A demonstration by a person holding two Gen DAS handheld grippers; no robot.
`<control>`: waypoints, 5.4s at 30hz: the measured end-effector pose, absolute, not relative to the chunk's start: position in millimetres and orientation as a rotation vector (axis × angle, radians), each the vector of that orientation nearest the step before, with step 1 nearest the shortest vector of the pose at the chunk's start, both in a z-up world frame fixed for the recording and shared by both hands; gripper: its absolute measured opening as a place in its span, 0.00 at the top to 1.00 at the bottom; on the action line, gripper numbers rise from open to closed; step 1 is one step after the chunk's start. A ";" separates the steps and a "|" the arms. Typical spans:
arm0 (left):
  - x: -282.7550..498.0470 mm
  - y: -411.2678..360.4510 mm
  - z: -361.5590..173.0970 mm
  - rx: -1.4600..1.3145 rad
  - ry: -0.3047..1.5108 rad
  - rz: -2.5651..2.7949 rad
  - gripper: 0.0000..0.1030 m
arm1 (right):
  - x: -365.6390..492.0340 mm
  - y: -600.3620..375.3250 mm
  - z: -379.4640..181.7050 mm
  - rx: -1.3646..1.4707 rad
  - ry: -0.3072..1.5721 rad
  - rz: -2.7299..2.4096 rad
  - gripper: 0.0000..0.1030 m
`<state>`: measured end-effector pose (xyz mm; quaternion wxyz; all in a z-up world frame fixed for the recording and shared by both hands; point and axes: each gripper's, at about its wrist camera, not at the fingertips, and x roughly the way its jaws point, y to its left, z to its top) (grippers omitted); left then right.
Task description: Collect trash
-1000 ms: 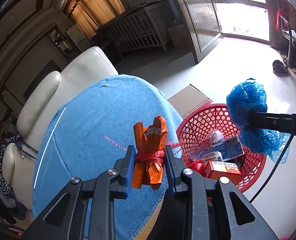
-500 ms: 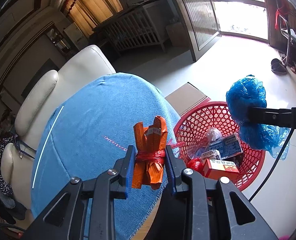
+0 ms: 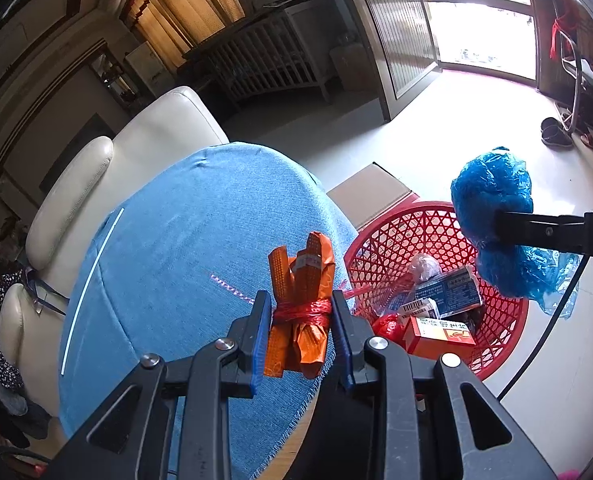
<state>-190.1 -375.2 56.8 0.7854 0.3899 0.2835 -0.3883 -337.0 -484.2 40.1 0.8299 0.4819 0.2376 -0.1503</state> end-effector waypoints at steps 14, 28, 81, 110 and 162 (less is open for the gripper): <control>-187.1 -375.5 57.6 0.829 0.632 -0.837 0.69 | -337.6 -484.3 39.8 1.021 0.503 -0.324 0.56; -179.6 -364.8 64.9 0.744 0.650 -0.902 0.69 | -327.2 -473.9 55.3 0.911 0.542 -0.390 0.56; -134.6 -227.6 162.7 0.373 0.396 -0.693 0.16 | -262.7 -363.0 146.3 0.390 0.534 -0.419 0.42; -88.6 -92.8 185.7 0.192 0.407 -0.329 0.06 | -175.3 -254.1 213.5 0.279 0.446 -0.129 0.22; -62.4 2.2 159.7 0.133 0.479 -0.114 0.06 | -113.1 -169.1 196.3 0.170 0.554 -0.081 0.22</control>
